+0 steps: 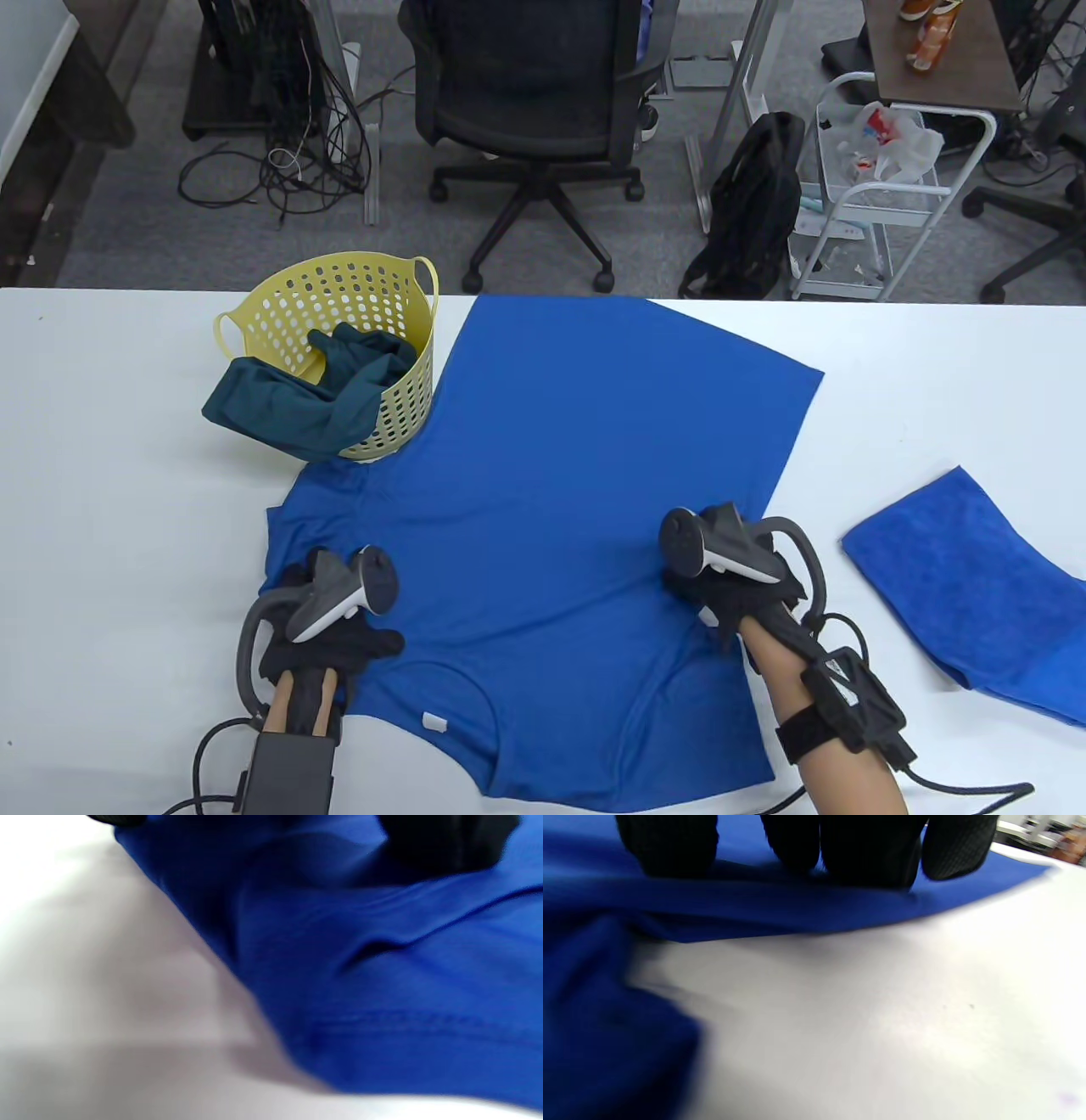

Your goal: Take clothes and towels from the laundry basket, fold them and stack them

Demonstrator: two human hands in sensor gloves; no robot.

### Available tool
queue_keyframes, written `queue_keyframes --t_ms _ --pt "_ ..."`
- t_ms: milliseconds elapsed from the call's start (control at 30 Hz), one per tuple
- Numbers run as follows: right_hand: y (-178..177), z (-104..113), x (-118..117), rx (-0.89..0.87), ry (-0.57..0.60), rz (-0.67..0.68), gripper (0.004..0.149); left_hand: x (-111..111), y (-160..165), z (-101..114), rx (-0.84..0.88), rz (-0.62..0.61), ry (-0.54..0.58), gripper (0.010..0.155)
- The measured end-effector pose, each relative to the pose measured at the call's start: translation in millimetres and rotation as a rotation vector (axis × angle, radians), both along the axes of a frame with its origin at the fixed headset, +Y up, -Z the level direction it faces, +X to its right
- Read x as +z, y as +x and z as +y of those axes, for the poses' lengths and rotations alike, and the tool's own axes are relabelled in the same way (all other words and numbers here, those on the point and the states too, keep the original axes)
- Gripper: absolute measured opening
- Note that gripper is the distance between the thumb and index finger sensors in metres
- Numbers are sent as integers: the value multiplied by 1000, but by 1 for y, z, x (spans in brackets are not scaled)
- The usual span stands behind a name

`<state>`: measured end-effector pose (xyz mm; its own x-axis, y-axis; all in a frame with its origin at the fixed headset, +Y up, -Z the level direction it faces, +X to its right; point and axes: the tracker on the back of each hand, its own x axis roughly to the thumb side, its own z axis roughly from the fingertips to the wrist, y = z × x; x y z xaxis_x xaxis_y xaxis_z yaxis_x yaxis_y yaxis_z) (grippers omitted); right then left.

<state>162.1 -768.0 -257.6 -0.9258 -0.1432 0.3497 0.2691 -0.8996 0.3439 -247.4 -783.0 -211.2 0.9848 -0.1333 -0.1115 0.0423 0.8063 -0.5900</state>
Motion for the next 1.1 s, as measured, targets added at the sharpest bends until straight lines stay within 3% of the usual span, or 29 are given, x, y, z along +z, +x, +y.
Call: queue_keyframes --t_ms 100,167,233,267,333,433,567,700,800,900,967,1100 --pt "-9 14 9 3 2 93 58 4 -7 15 -103 82 21 86" --pt "-3 20 -7 -40 84 -11 66 7 1 21 -134 98 97 86" --pt "4 19 -26 -89 123 -114 76 8 10 22 -80 124 80 98" --pt "13 11 -42 -125 98 -213 80 9 21 20 -38 118 3 103" --pt "24 -4 -58 -121 -27 -348 83 10 33 13 16 66 -51 109" --pt "33 -22 -61 -79 -170 -431 82 9 42 3 -4 27 -113 113" --pt "23 -16 -48 -48 -53 -288 83 2 29 -2 -43 23 -94 116" --pt "6 2 -12 67 -115 -127 82 -1 -12 2 -35 121 -35 107" --pt "0 19 0 37 -144 -33 70 3 -37 10 -54 158 43 100" --pt "11 27 -19 -76 1 -128 77 9 -44 14 -37 236 68 106" --pt "21 17 -40 -142 76 -185 82 10 -37 13 31 246 -4 112" --pt "32 -17 -53 -187 -195 -349 88 6 -19 6 102 159 -65 119"
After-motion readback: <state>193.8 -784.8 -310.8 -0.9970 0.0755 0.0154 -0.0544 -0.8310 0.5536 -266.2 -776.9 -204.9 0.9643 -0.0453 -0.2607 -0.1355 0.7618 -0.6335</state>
